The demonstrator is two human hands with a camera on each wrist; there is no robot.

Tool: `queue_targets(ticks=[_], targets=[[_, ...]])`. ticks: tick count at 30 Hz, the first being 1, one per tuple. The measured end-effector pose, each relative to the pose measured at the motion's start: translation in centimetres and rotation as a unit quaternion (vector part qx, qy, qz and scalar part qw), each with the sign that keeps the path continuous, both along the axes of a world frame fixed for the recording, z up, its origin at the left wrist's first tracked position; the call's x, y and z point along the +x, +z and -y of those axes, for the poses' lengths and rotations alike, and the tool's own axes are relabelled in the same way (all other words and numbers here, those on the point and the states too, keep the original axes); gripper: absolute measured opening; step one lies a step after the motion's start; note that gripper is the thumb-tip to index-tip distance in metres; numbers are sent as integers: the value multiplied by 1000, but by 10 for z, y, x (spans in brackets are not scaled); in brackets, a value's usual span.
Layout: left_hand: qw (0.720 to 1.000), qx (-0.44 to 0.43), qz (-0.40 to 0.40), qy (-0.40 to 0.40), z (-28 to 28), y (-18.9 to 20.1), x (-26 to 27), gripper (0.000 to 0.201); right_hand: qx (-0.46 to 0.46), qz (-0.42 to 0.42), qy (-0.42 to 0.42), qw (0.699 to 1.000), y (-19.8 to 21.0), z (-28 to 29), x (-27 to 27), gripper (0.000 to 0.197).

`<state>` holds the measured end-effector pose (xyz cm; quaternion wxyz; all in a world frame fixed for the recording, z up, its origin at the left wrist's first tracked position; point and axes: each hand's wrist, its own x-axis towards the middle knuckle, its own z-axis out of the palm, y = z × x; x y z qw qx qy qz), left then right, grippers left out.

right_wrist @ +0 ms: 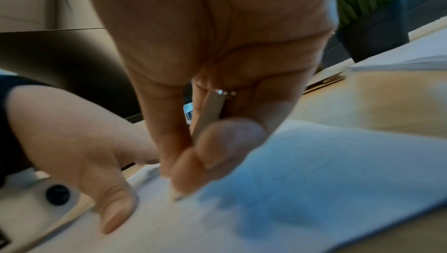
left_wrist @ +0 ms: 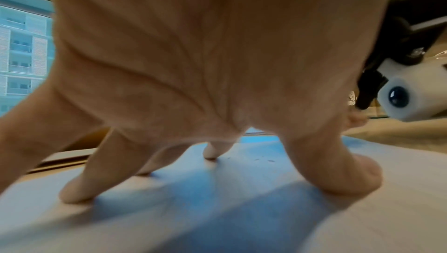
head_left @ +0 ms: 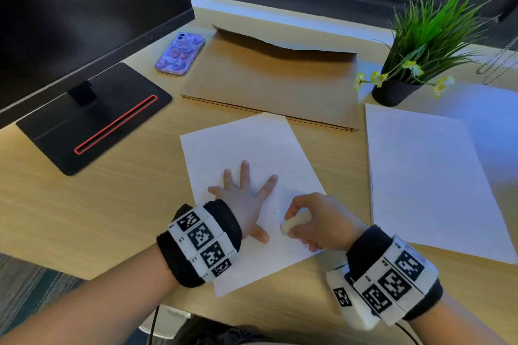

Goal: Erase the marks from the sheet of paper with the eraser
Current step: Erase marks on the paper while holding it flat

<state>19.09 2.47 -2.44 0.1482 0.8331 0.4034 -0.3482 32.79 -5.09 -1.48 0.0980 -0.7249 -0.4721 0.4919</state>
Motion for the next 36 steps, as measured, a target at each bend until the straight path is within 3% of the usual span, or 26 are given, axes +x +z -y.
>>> queue_targets(ticks=[2,6,12,14,19,24,29,34,36], targets=[[1000,7,12,-23,-2,-2,-2,110,3,11,-7,1000,1,-3,4,13],[991,-35,89,-93,-11,-5,-5,114,48,4,-97,994,-4,-3,6,12],[992,-48,72,-92,-10,-5,5,117,-38,-30,-8,999,-3,23,-8,15],[991,-46,68,-102,-9,-4,7,117,-43,-57,-34,997,-2,19,-3,12],[991,-48,67,-105,-9,-2,7,118,49,-69,-164,983,-7,5,3,15],[991,-30,62,-113,-8,-2,8,118,-43,-89,-35,994,-5,17,-8,14],[992,-38,70,-102,-9,-3,7,120,54,-52,-151,986,-9,-7,4,14],[991,-28,63,-116,-9,-5,7,120,-12,-82,-84,993,-8,20,-13,19],[991,-28,62,-115,-9,-5,7,120,8,-72,-121,990,-8,15,-2,18]])
